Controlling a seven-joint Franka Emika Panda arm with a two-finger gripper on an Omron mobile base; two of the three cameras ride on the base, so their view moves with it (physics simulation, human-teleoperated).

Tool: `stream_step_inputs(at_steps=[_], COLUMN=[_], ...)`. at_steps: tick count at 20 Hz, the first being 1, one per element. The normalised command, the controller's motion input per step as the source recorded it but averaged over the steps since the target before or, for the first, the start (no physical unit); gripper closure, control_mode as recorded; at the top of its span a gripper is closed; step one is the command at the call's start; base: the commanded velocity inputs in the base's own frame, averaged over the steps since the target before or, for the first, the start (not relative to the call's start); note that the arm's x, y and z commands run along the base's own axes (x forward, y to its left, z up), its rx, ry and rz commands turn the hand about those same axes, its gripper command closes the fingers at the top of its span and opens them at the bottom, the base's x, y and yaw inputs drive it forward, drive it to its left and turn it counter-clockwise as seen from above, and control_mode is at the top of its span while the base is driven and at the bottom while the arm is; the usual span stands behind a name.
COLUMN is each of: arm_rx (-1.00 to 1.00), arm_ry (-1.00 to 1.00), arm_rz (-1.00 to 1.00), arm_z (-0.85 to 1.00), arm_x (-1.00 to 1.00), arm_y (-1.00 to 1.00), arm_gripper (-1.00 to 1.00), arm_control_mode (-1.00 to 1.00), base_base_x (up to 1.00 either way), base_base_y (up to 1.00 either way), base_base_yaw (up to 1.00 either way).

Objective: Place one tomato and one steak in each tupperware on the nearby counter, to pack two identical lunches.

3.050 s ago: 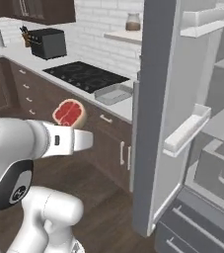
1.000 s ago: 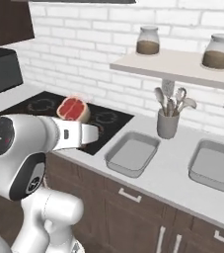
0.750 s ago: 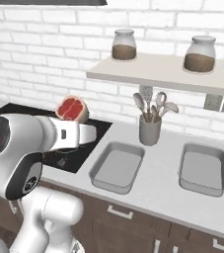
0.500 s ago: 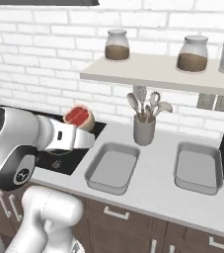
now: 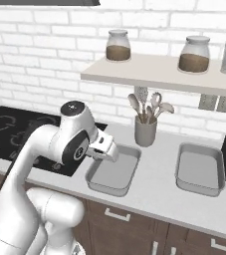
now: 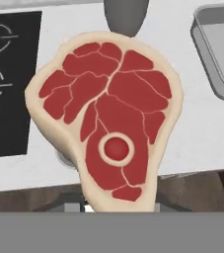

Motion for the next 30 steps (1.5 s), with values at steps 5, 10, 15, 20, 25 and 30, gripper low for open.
stream_step_inputs(at_steps=[5,10,15,20,25,30], arm_rx=[0.19,0.0,-0.02,0.0,0.0,0.0], arm_ry=[0.1,0.11,0.15,0.01,-0.01,0.0], arm_rz=[0.14,0.0,0.0,0.0,0.0,0.0], arm_z=[-0.98,-0.68,-0.68,-0.44,-0.52,-0.54], arm_x=[0.7,0.67,0.69,0.61,0.35,0.1], arm_y=[-0.25,0.06,0.11,0.0,-0.01,-0.1], arm_gripper=[1.0,1.0,1.0,1.0,1.0,1.0], arm_control_mode=[-1.0,-1.0,-1.0,-1.0,-1.0,-1.0], base_base_x=[0.0,0.0,0.0,0.0,0.0,0.0], base_base_y=[0.0,0.0,0.0,0.0,0.0,0.0], base_base_yaw=[0.0,0.0,0.0,0.0,0.0,0.0])
